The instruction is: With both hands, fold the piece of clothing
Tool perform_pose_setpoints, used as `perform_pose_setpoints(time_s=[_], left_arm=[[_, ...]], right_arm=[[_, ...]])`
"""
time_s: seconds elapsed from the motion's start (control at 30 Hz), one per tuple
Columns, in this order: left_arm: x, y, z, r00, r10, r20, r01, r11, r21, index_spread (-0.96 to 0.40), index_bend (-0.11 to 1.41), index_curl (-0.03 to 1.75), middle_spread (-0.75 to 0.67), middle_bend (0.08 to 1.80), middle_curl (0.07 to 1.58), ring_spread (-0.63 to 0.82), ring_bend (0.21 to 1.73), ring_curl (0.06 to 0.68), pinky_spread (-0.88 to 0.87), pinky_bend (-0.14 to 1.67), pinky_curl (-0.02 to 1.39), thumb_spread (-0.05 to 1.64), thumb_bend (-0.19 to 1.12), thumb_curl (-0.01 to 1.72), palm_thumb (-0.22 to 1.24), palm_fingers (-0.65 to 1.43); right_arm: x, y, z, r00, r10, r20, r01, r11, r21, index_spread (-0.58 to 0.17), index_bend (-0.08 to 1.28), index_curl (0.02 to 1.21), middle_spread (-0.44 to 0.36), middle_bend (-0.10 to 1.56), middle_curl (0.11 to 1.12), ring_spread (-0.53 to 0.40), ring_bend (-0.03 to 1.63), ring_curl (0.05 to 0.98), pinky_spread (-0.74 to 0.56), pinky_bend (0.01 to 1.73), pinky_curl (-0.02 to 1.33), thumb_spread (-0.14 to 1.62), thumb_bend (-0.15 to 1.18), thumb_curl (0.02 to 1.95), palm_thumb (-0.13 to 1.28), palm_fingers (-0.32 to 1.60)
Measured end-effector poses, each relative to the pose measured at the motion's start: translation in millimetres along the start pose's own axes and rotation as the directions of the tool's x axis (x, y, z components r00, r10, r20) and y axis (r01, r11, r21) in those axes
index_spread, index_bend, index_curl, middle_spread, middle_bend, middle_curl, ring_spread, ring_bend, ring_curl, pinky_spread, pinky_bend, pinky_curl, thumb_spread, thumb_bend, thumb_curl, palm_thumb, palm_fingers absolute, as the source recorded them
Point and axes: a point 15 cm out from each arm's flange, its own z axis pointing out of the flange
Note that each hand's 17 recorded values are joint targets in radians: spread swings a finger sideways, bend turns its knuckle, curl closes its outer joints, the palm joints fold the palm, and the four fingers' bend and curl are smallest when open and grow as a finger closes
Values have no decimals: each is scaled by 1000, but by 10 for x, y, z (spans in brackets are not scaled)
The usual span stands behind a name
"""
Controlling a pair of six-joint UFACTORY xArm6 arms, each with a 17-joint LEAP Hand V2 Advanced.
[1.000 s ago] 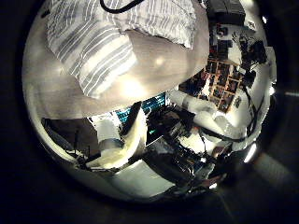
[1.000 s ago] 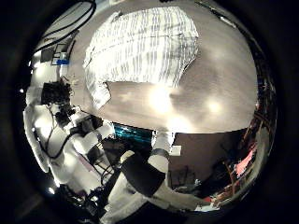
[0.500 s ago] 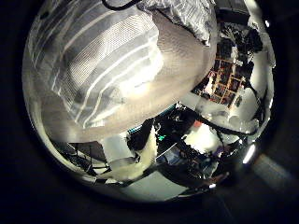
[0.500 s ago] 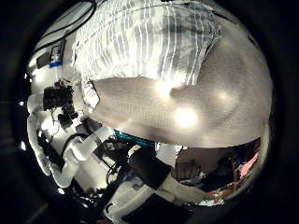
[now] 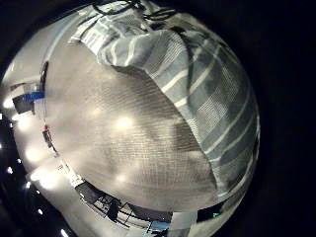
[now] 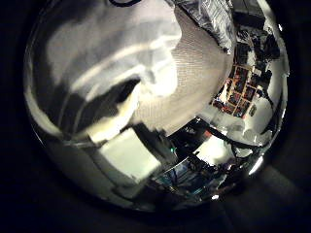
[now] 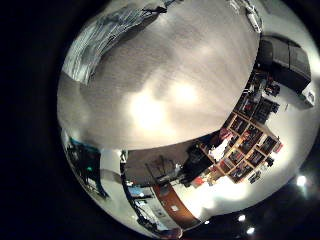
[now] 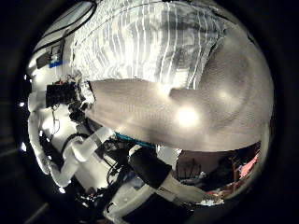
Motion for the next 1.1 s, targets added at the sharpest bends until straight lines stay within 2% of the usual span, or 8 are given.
perform_pose_setpoints(time_s=[0.13, 0.3, 0.67, 0.83, 0.97, 1.03, 1.07, 1.1], left_arm=[[-4, -99, -104, 1000, -11, -1, 11, 999, 52, -149, 189, 408, -184, 806, 615, -315, 1074, 365, -233, 708, 449, 1027, 107, 415, 752, 1131], [-19, -129, -312, 1000, -18, 2, 17, 995, 103, -302, 290, 515, -326, 883, 751, -428, 1234, 458, -456, 968, 571, 1064, 117, 459, 867, 1120], [45, 72, -793, 1000, -2, 13, 2, 998, 56, -538, 405, 804, -508, 925, 967, -450, 1403, 534, -573, 1182, 673, 1093, 42, 521, 911, 984], [82, 137, -899, 1000, 8, 16, -8, 999, 50, -596, 402, 938, -553, 930, 1040, -445, 1444, 544, -580, 1226, 690, 1106, 14, 542, 926, 941], [84, 197, -990, 1000, 10, 16, -10, 999, 40, -627, 386, 1040, -580, 931, 1088, -441, 1470, 546, -580, 1250, 698, 1114, -5, 556, 935, 917], [93, 213, -1036, 1000, 15, 19, -15, 999, 38, -638, 376, 1087, -591, 930, 1109, -439, 1480, 547, -580, 1259, 700, 1116, -9, 561, 937, 909], [93, 219, -1059, 1000, 15, 19, -15, 999, 38, -645, 370, 1108, -596, 929, 1118, -438, 1484, 546, -579, 1263, 701, 1117, -10, 564, 937, 905], [92, 223, -1072, 1000, 16, 19, -16, 999, 37, -650, 364, 1129, -600, 928, 1127, -437, 1488, 546, -578, 1267, 702, 1118, -10, 566, 937, 902]], right_arm=[[-2, -6, 24, 1000, -3, 2, 3, 1000, -7, -295, 161, 271, -22, 293, 359, 12, 613, 245, 339, 557, 254, 1101, -24, 300, 300, 200], [-28, -42, 117, 1000, -11, 5, 12, 999, -33, -296, 155, 273, -36, 297, 361, -13, 633, 246, 316, 563, 250, 1100, -21, 302, 312, 243], [-299, -379, 489, 997, -72, -6, 71, 994, -84, -292, 159, 276, -59, 315, 373, -65, 676, 255, 255, 572, 242, 1095, -18, 314, 351, 266], [-404, -612, 615, 997, -68, -23, 67, 997, -49, -272, 165, 282, -81, 342, 384, -94, 701, 260, 216, 553, 230, 1088, -16, 322, 389, 296], [-548, -731, 728, 996, -75, -41, 73, 996, -56, -279, 178, 295, -133, 406, 409, -175, 782, 278, 107, 531, 209, 1073, -17, 333, 433, 427], [-575, -750, 724, 996, -81, -47, 78, 995, -55, -308, 150, 279, -179, 438, 426, -235, 899, 307, -92, 713, 230, 1072, -3, 346, 493, 723], [-575, -752, 720, 996, -81, -49, 78, 995, -54, -312, 148, 277, -187, 436, 428, -244, 906, 308, -124, 728, 228, 1071, -6, 347, 497, 721], [-574, -754, 714, 995, -81, -50, 78, 996, -53, -349, 157, 276, -217, 485, 454, -276, 966, 331, -273, 851, 259, 1068, -3, 355, 541, 927]])
